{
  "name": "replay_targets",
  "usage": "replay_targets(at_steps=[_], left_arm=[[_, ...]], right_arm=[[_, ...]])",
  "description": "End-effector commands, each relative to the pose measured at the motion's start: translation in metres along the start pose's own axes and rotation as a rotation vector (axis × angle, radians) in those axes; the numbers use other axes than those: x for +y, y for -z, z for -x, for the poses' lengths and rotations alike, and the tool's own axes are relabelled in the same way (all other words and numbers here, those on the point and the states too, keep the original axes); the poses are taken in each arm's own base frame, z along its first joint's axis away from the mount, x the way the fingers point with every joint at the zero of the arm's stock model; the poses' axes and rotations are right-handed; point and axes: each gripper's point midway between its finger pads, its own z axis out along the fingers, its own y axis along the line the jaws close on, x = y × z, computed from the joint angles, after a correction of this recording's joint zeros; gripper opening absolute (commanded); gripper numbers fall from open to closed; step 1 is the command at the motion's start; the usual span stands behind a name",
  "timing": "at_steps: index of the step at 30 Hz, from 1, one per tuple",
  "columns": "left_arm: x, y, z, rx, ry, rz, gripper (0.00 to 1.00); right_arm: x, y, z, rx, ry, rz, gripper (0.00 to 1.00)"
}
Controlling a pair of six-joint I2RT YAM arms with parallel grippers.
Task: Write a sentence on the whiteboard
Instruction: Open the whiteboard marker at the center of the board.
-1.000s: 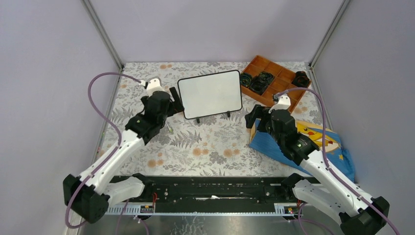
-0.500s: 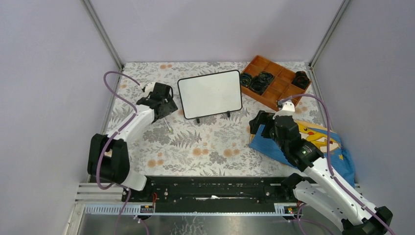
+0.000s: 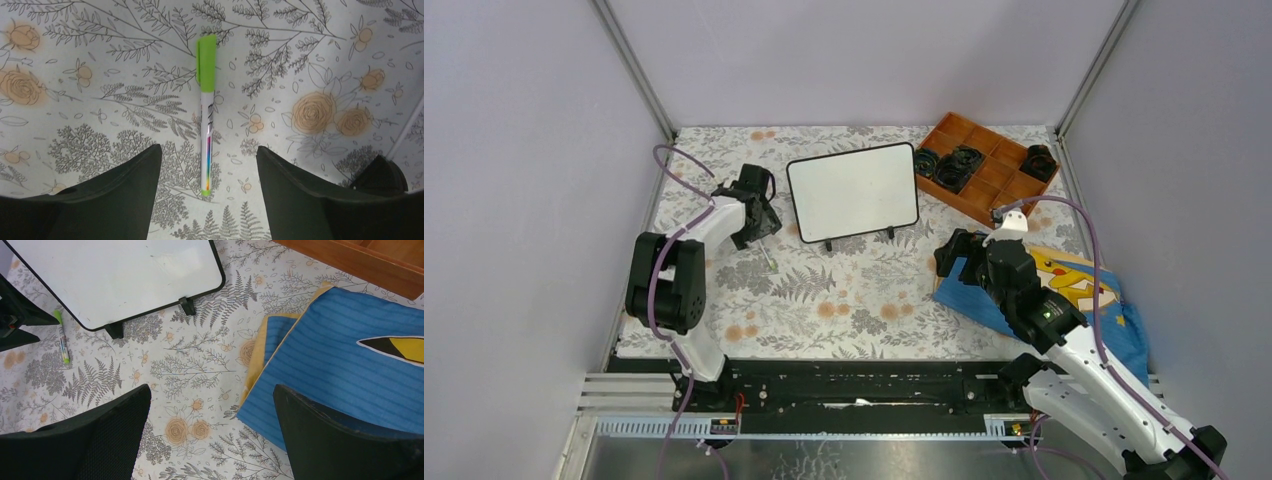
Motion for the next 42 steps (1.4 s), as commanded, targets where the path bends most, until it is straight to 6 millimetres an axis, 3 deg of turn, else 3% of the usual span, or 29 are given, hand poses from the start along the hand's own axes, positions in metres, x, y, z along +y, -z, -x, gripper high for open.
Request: replay_targets(at_steps=[1, 7, 26, 30, 34, 38, 42], left_arm=[[-0.003, -0.009, 0.011, 0.0, 0.018, 0.002, 0.69], [0.002, -0.026, 0.011, 0.025, 0.033, 0.02, 0.55], [0.012, -0.048, -0.002, 0.082, 0.01, 0.04, 0.3], [0.01, -0.049, -0.006, 0.095, 0.007, 0.024, 0.13], [0.012, -0.046, -0.007, 0.089, 0.013, 0.023, 0.0], [0.013, -0.033, 0.0, 0.055, 0.034, 0.01, 0.0], [0.01, -0.003, 0.013, 0.001, 0.069, -0.042, 0.0]], right_arm=[[0.003, 0.002, 0.006, -0.029, -0.011, 0.013, 0.99], [0.004, 0.001, 0.006, -0.028, -0.01, 0.015, 0.99], [0.003, -0.003, 0.006, -0.027, -0.005, 0.005, 0.99], [0.003, -0.002, 0.007, -0.029, -0.006, 0.005, 0.99], [0.003, -0.001, 0.008, -0.028, -0.006, 0.003, 0.99], [0.004, 0.0, 0.009, -0.028, -0.006, 0.01, 0.99], [0.009, 0.003, 0.011, -0.028, -0.009, 0.033, 0.99]])
